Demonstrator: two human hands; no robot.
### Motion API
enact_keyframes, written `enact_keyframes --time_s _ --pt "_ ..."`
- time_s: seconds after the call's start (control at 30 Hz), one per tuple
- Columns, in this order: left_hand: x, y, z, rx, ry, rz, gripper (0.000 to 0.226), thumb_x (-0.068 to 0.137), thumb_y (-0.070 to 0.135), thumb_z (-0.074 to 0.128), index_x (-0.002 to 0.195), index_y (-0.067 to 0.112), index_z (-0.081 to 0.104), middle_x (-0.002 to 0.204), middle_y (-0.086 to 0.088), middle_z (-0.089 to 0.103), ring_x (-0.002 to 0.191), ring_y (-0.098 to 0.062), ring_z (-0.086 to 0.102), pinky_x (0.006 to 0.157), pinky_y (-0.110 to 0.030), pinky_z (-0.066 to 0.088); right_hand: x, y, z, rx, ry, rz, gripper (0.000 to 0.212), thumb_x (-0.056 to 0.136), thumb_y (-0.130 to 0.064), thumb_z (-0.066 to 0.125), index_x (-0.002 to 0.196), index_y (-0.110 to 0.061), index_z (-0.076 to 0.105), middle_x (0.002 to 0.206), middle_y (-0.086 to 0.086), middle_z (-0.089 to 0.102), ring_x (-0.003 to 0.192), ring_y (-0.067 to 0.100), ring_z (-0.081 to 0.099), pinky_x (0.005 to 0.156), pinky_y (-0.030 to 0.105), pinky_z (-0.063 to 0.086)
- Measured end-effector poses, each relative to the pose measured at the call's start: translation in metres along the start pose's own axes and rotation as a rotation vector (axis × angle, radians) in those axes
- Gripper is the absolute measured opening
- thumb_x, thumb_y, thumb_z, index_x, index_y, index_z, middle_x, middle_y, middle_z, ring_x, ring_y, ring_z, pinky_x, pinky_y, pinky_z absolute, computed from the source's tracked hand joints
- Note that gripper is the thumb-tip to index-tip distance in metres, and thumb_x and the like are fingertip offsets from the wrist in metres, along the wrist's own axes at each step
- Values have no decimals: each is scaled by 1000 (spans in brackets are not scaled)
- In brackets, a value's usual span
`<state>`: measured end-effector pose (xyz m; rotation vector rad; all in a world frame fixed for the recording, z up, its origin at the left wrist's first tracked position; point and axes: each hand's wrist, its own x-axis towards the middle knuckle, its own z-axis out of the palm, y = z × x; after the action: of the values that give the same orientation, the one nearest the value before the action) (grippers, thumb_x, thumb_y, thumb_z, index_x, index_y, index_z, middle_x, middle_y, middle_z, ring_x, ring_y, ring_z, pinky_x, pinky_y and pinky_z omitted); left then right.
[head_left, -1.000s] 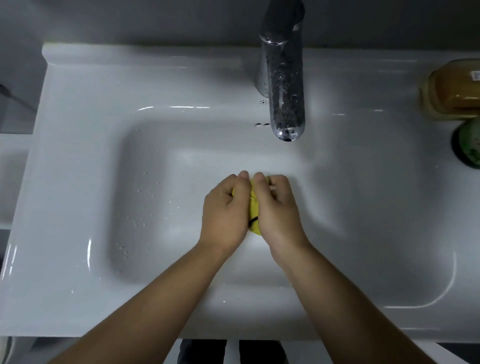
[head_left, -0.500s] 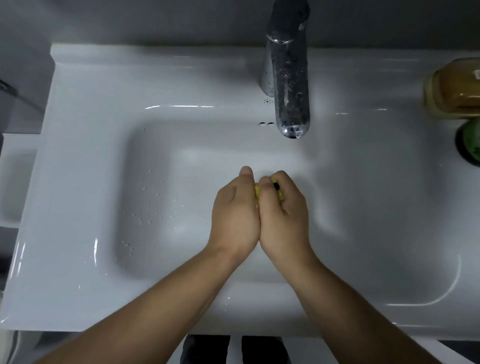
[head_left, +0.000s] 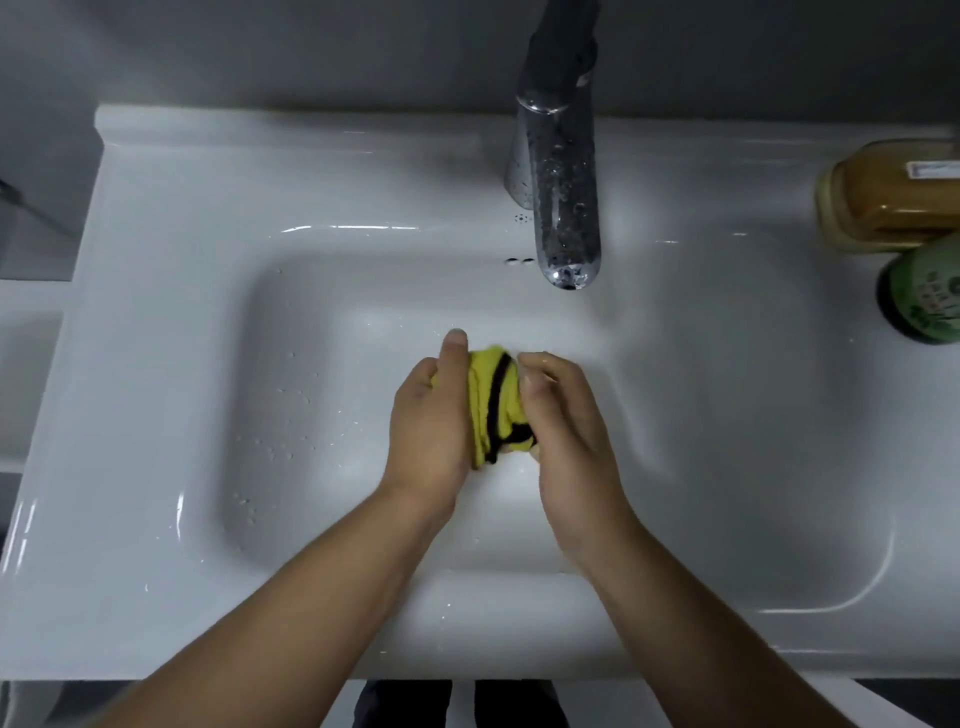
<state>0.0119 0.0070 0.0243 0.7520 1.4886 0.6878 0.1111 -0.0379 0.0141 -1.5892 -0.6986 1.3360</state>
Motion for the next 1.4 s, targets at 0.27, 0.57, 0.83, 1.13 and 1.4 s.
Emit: enact_keyframes --time_s 0.27,0.57,0.83,1.13,1.4 --pt "-12 19 3 62 -267 -215 40 97 16 39 57 22 45 49 4 45 48 -15 41 46 -21 28 -1 8 -9 -524 9 -609 35 89 -33 48 121 -20 53 114 2 46 98 3 52 75 13 46" --pt "-31 2 10 193 5 215 63 108 32 34 47 26 47 44 12 50 46 -6 47 49 -21 38 -3 -13 12 -175 119 -79 38 99 -21 51 66 -11 37 55 -4 41 52 10 40 51 23 35" --pt "-15 -26 2 453 48 467 42 100 32 33 58 34 32 52 13 48 50 -8 43 51 -25 30 13 0 18 107 66 444 20 90 -20 50 72 -15 55 63 6 54 66 26 56 52 25 41" --pt "-5 8 2 201 45 55 20 101 28 48 89 12 46 75 -4 52 58 -17 53 48 -30 43 -15 2 -1 -308 57 -331 29 94 -38 51 122 -33 50 128 0 43 109 -22 45 89 1 37" --pt "-20 12 -4 131 -300 -115 43 102 52 44 91 14 62 79 -8 73 57 -16 67 52 -30 56 -1 8 -21 -469 -15 -321 40 91 -43 50 129 -37 41 116 -9 57 103 2 59 82 7 43"
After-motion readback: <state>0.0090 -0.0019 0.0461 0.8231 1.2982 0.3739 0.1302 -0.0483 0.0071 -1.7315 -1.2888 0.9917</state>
